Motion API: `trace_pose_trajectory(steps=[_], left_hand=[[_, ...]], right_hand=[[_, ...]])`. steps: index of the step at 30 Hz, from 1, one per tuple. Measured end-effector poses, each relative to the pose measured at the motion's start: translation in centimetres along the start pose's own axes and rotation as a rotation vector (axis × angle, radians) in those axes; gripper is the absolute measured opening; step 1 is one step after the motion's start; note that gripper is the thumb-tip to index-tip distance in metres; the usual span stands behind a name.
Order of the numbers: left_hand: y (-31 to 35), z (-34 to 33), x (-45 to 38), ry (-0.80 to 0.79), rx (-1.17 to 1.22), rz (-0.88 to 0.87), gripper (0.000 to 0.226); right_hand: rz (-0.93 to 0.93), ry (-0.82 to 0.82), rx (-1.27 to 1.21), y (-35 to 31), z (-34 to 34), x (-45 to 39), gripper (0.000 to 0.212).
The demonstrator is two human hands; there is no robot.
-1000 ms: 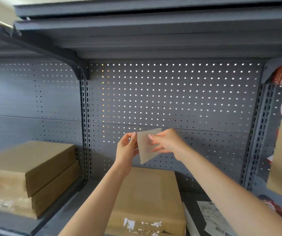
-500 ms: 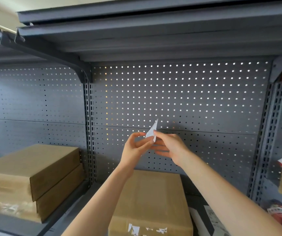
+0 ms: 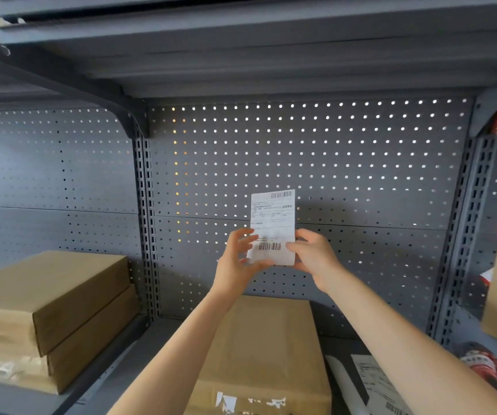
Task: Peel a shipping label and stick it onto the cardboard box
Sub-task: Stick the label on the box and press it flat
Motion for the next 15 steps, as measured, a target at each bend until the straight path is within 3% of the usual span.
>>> trace_pose_trajectory(steps=[4,9,15], left_hand=[[-0.5,0.9,-0.5,0.149,0.042,0.071,0.055],[-2.5,0.6,-1.7,0.037,-0.036,0.2,0.045],[-3.5,1.0,-1.5,-0.021,-0.104,0.177,0.023]], right_hand=[[0.005,-0.09,0.013,0.7,0.4,0.1,0.026],[-0.004,-0.151,0.0,1.8,0.5,0.5,0.028],[-0.013,-0.183,0.018,3.4,0.3,1.3,0.031]])
Point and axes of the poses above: each hand's wrist, its own x-axis away from the middle knuckle, its own z-axis out of the back of the hand, y = z × x, the point moved 5 cm from there along -x, towards the middle knuckle, and after that the axes turned 8 degrees about z, right-handed, at the moved point
